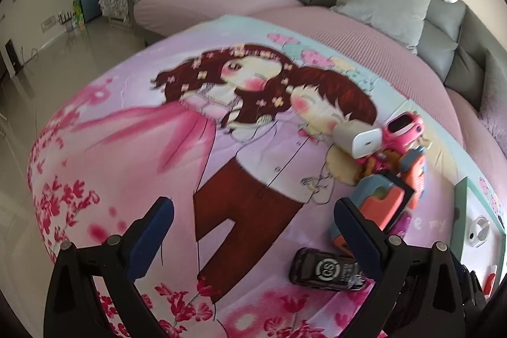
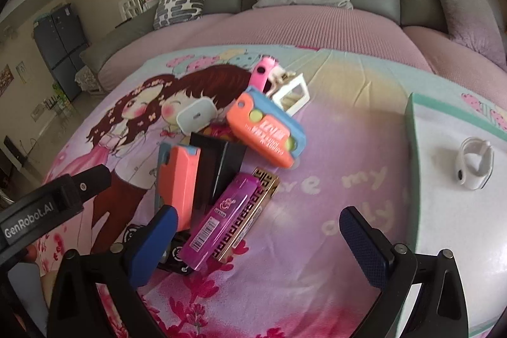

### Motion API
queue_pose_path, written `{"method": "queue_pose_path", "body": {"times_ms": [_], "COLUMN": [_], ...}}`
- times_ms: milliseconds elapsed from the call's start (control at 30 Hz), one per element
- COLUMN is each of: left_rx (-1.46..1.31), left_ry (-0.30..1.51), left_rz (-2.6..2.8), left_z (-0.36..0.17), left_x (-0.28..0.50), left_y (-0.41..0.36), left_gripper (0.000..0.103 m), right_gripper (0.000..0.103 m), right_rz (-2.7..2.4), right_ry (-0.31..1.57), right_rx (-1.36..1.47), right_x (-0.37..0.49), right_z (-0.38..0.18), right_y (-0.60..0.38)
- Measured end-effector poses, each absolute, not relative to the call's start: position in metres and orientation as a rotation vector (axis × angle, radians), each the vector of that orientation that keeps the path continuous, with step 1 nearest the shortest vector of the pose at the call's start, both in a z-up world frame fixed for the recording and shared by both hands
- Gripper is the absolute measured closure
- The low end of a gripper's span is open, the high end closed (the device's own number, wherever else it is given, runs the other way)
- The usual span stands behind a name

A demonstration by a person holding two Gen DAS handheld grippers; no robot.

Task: Organize rigid objects
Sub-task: 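Withdraw both open tools from the tray back toward the item pile, then grasp the pink lighter with the right tool while the left tool approaches the black toy car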

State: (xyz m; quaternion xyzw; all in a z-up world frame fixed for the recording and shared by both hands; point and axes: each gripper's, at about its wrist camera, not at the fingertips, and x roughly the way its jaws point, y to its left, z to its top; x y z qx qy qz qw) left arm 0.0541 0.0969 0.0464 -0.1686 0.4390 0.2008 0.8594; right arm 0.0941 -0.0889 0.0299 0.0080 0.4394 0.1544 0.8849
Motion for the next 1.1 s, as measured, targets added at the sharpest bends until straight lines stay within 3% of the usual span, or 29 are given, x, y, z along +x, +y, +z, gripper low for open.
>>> {"method": "queue_pose_path", "body": {"times_ms": [267, 433, 633, 1100], "left_rx": [-0.407, -0.418, -0.429, -0.388], "left_ry": [0.961, 0.975, 0.973, 0.993], "left_rz": [0.414, 0.399, 0.368, 0.280], "left_z": [0.034, 0.031, 0.033, 0.039], "left_x": [0.054, 0.056, 0.056, 0.059], "left_y": [0.105, 0.106, 0.102, 0.082], "left_gripper": [0.002, 0.002, 0.002, 0.002], "right_gripper": [0.021, 0.049, 0.071, 0.080], "right_rz": [0.315, 0.337, 0.380, 0.406], "right_ry": [0.923, 0.932, 0.957, 0.994], "right_rx": [-0.001, -0.006, 0.058, 0.157], "right_x": [0.097, 0.096, 0.095, 0.092], "right_z": [0.022, 0.021, 0.019, 0.021], "right_y": [-0.079, -0.077, -0.081, -0.107]}}
